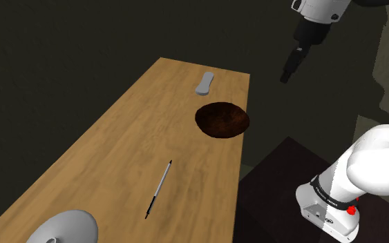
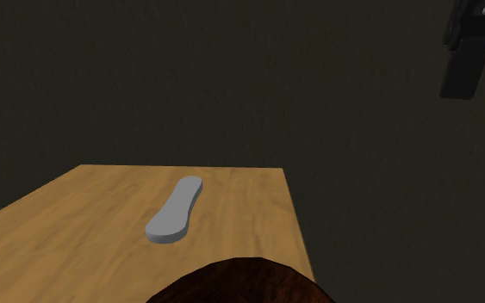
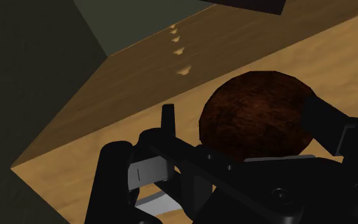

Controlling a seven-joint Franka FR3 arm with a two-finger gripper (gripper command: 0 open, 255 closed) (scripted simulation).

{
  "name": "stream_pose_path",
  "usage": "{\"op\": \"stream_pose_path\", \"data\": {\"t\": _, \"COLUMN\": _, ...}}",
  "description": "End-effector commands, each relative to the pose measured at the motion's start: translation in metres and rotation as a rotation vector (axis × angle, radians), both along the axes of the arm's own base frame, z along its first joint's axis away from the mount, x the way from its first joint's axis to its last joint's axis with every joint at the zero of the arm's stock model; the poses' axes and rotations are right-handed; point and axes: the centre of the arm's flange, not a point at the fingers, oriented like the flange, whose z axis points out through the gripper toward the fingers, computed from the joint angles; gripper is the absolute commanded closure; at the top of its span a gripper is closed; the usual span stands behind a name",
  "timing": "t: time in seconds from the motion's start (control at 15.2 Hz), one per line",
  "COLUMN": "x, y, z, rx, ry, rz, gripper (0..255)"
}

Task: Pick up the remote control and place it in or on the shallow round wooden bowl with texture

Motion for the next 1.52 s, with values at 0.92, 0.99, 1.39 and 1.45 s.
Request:
{"op": "stream_pose_path", "data": {"t": 0.92, "x": 0.163, "y": 0.039, "z": -0.077, "rx": 0.005, "ry": 0.013, "rz": -0.455, "gripper": 0}}
{"op": "stream_pose_path", "data": {"t": 0.99, "x": 0.175, "y": 0.039, "z": -0.083, "rx": 0.006, "ry": 0.014, "rz": -0.487, "gripper": 0}}
{"op": "stream_pose_path", "data": {"t": 1.39, "x": 0.246, "y": 0.031, "z": -0.116, "rx": 0.008, "ry": 0.02, "rz": -0.682, "gripper": 0}}
{"op": "stream_pose_path", "data": {"t": 1.45, "x": 0.258, "y": 0.028, "z": -0.122, "rx": 0.009, "ry": 0.021, "rz": -0.715, "gripper": 0}}
